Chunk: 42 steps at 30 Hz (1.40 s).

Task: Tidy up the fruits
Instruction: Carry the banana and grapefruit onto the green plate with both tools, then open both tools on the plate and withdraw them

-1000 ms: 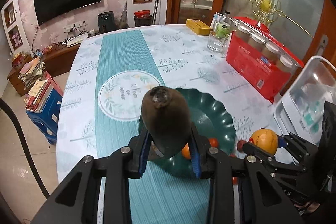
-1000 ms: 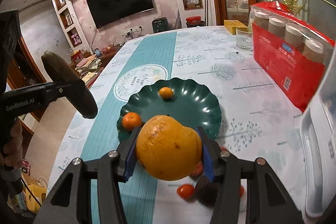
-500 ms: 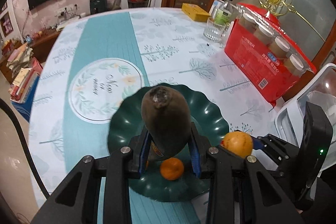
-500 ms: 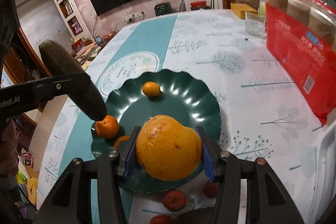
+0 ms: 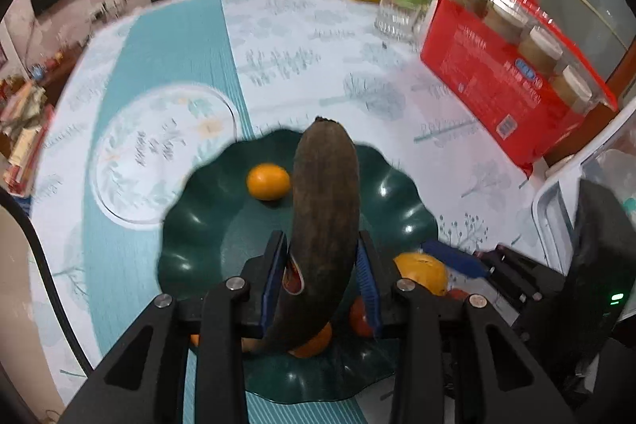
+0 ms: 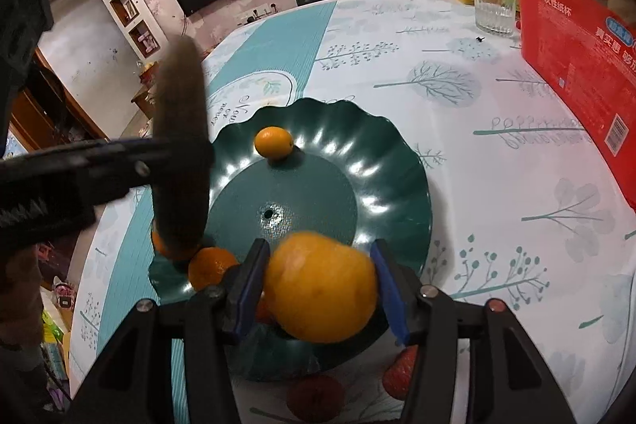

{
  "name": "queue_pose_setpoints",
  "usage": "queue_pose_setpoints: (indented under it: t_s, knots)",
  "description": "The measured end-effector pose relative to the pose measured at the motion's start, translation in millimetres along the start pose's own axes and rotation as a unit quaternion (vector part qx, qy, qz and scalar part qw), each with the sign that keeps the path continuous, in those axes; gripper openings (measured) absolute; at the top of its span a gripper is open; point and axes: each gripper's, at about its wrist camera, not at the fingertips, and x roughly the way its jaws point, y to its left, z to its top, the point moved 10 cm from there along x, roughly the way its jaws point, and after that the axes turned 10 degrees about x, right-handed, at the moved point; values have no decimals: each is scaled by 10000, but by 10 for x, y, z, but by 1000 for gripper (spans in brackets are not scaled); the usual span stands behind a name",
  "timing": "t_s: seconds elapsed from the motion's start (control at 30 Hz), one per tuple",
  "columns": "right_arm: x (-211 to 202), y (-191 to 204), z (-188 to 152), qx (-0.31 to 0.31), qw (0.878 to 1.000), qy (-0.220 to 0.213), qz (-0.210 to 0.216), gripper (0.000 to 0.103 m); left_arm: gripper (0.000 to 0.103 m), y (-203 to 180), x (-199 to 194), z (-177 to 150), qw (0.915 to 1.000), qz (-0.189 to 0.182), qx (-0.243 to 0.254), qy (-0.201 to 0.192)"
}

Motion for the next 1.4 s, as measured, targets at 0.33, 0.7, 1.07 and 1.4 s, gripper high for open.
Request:
queue_pose_setpoints:
  t_s: [0.33, 0.7, 1.07, 1.4]
  knots:
    - [-90, 109, 18, -158, 9998, -27, 115, 58, 43, 44, -50, 8, 9997, 143, -178, 44]
    - [-491, 84, 59, -73, 9997, -195, -156, 62, 77, 115, -513, -135, 9980, 418, -475, -49]
    - [-1166, 164, -124, 89, 9964, -553, -632, 62, 81, 48, -1276, -551, 9961, 99, -786, -391]
    - [-1678, 344, -597, 327, 9926, -829, -821, 65, 81, -82, -1771, -1212, 9948, -275, -837, -520]
